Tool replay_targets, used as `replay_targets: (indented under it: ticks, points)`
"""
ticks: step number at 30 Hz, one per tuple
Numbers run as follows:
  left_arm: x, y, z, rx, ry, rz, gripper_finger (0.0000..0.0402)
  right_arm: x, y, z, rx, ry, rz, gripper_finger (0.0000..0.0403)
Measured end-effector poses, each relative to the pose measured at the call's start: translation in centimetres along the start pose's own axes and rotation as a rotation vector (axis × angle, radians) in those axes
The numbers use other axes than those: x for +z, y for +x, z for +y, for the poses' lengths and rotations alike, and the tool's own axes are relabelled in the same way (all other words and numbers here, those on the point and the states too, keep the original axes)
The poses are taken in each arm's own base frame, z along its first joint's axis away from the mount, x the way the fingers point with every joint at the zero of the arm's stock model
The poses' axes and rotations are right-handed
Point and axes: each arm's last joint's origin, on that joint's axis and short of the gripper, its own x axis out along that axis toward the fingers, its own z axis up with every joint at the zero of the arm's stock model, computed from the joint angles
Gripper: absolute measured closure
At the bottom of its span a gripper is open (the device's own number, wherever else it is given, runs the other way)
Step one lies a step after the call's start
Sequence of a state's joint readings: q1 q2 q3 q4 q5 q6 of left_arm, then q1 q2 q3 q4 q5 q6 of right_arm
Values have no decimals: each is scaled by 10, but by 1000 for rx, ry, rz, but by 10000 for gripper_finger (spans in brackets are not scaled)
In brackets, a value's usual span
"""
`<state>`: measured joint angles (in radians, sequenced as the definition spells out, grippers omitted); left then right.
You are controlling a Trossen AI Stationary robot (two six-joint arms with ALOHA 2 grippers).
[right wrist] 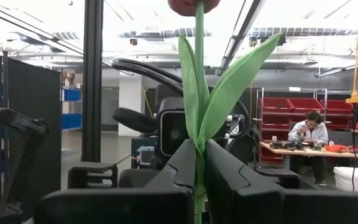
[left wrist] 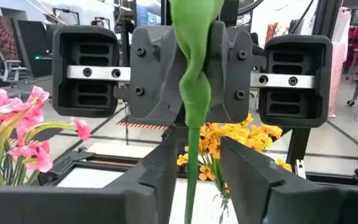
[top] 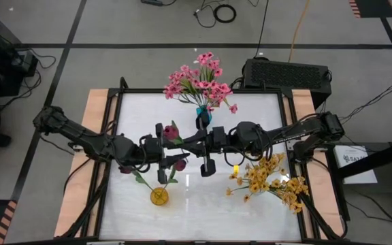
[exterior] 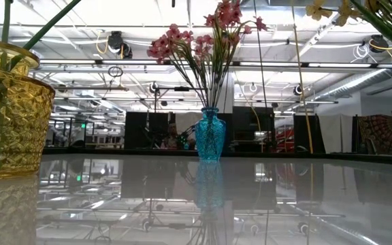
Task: Sort flowers into vase by color
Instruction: Put the dark red tulip into the yellow vase
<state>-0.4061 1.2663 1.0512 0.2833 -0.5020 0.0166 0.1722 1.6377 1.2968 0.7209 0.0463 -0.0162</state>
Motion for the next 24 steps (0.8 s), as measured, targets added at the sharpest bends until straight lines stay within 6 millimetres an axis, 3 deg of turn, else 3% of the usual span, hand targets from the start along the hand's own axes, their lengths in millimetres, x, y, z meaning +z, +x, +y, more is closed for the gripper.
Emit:
replay_targets:
  ticks: [11, 19, 24]
  points:
    - [0, -3, 1, -3, 29, 23, 321, 0, 0, 0, 0, 0, 0, 392]
    - [3, -7, 2, -34, 32, 22, 391, -1, 0, 1, 5, 1, 7, 392]
    - [4, -11, 4, -34, 41, 42, 389, -2, 0, 0, 4, -12, 22, 385]
